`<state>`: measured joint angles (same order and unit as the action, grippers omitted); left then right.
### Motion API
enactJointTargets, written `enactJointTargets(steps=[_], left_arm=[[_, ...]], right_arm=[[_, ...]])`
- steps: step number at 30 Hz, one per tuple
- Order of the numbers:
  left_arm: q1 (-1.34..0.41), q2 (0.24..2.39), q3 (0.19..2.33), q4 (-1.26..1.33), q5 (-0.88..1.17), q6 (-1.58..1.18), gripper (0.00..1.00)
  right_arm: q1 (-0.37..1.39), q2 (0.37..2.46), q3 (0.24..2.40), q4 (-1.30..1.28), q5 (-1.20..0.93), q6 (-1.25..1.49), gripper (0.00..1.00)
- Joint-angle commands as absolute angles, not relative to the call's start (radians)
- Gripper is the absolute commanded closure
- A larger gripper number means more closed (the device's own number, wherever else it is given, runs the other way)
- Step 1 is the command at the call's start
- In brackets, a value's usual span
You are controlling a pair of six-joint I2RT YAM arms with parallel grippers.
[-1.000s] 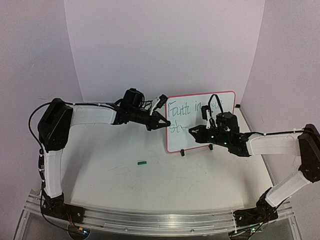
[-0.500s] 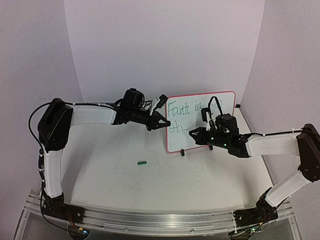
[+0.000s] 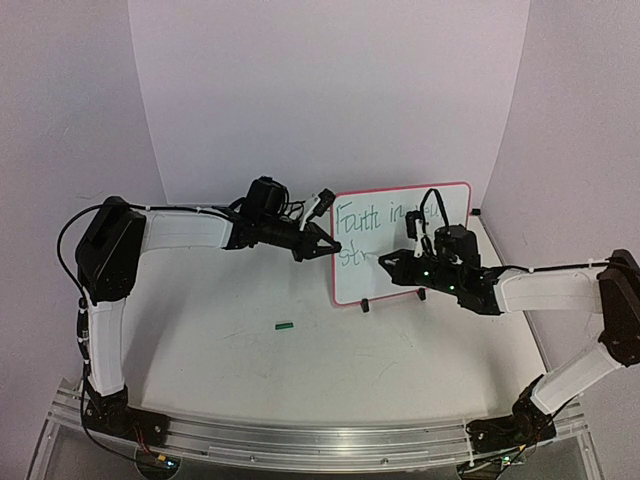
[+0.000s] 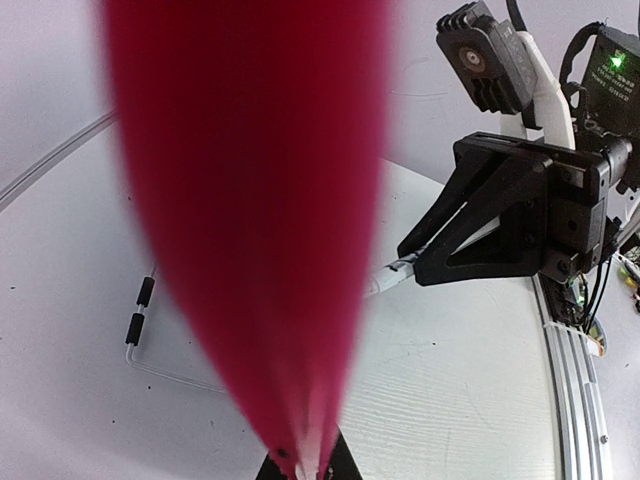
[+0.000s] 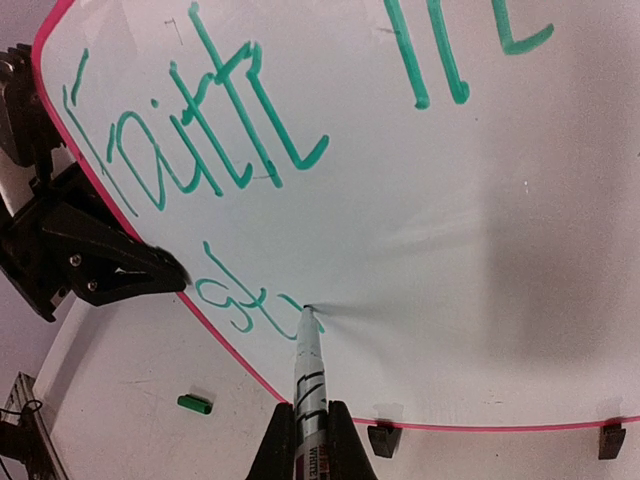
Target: Write a sentence on the whiteboard
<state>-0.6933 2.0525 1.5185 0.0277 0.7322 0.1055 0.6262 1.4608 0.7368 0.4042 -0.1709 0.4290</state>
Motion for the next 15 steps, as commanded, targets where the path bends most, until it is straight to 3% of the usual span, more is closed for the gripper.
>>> enactJointTargets(steps=[1, 15], left_arm=[[-0.732, 2.073, 1.493, -0.221, 0.742, 0.129, 1.0], [-0.733, 2.069, 1.493, -0.223, 0.741, 0.131, 1.0]], right_arm=[[0.621, 1.427, 0.759, 0.449, -0.141, 0.442, 1.0], [0.618, 1.441, 0.737, 0.444, -0.077, 0.468, 1.0]])
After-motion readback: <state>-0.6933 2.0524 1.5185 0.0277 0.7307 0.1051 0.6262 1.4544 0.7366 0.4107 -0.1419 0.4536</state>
